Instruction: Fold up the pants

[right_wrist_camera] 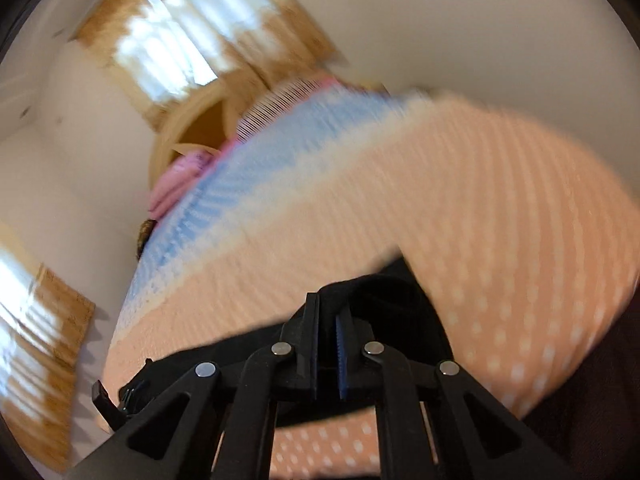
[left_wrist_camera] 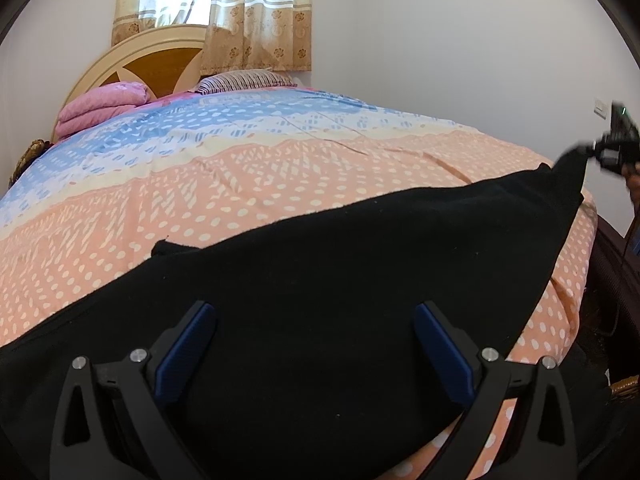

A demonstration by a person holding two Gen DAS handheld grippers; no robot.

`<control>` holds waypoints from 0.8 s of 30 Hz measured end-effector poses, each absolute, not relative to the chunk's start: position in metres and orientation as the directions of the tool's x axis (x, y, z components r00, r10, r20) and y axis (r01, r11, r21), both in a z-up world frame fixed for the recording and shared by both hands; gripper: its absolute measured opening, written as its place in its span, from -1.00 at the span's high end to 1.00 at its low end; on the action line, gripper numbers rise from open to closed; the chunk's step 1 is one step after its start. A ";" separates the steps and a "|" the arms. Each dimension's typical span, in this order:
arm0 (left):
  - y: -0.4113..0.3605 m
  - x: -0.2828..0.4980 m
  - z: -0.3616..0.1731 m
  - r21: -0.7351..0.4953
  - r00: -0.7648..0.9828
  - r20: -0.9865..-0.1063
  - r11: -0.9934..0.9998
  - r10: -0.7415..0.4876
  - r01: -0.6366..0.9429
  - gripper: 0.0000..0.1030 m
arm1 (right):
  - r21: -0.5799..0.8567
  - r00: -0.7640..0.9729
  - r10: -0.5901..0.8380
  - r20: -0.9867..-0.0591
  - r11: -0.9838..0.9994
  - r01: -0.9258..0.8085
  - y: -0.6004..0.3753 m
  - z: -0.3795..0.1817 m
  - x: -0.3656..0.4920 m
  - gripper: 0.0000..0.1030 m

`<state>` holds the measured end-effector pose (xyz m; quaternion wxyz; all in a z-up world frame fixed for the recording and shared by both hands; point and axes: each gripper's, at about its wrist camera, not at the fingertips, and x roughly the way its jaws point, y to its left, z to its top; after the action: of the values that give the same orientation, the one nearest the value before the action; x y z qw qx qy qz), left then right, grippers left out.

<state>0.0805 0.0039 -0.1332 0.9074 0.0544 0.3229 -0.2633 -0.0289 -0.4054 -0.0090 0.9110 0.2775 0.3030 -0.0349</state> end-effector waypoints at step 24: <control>0.000 0.082 -0.136 -0.047 0.645 -0.639 0.858 -0.420 0.512 -0.98 | 0.401 0.701 0.090 -0.707 0.867 0.294 -0.446 -0.069 0.017 0.74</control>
<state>0.0816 0.0003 -0.1360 0.9042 0.0688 0.3336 -0.2576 0.0172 -0.4458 -0.0690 0.8875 0.2510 0.3821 -0.0576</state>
